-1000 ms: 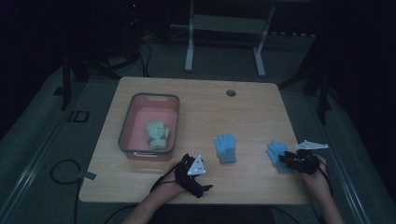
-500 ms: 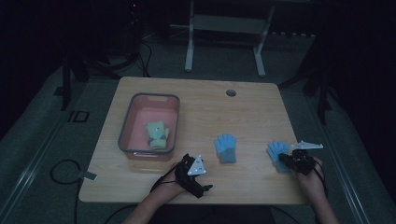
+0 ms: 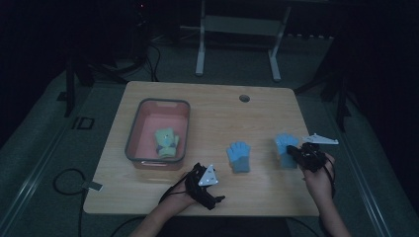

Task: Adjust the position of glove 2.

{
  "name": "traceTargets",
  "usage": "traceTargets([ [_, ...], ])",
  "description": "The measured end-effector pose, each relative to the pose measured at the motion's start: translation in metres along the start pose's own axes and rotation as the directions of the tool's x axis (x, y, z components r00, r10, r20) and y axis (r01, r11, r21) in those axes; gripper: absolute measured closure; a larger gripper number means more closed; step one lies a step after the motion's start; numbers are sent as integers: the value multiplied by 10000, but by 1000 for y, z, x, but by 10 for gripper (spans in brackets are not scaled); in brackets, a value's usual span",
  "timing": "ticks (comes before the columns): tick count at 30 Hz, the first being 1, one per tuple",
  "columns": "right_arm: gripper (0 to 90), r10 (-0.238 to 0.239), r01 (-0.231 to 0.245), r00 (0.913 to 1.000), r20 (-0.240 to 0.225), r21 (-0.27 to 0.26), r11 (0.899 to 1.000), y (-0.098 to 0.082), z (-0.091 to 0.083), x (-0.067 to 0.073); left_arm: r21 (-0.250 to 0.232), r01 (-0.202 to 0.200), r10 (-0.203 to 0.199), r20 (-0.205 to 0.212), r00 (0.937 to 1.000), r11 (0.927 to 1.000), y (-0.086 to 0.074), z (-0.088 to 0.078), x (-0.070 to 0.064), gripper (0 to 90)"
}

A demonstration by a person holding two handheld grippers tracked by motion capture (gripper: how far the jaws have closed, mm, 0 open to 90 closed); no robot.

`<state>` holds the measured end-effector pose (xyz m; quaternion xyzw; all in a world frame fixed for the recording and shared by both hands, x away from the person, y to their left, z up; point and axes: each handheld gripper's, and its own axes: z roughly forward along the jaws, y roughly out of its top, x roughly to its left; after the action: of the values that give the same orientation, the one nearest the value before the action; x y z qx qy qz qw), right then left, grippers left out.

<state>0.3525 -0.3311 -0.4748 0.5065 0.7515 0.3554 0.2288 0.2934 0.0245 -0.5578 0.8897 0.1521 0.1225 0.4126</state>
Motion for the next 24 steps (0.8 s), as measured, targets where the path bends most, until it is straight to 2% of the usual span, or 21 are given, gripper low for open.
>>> traceTargets([
  [3,860,-71,70,9999,91,46,10000,5,6,13,-24,5,-5,8,10000,10000,0,0,0,23],
  [8,860,-176,179,9998,-129,231,9996,7,18,26,-28,10,-10,28,10000,10000,0,0,0,23],
  [13,860,-243,250,9996,-165,436,9987,5,27,30,-29,-18,18,22,10000,10000,0,0,0,23],
  [24,858,-107,138,9995,-298,1088,9940,-8,61,40,-49,-48,48,40,10000,10000,0,0,0,23],
])
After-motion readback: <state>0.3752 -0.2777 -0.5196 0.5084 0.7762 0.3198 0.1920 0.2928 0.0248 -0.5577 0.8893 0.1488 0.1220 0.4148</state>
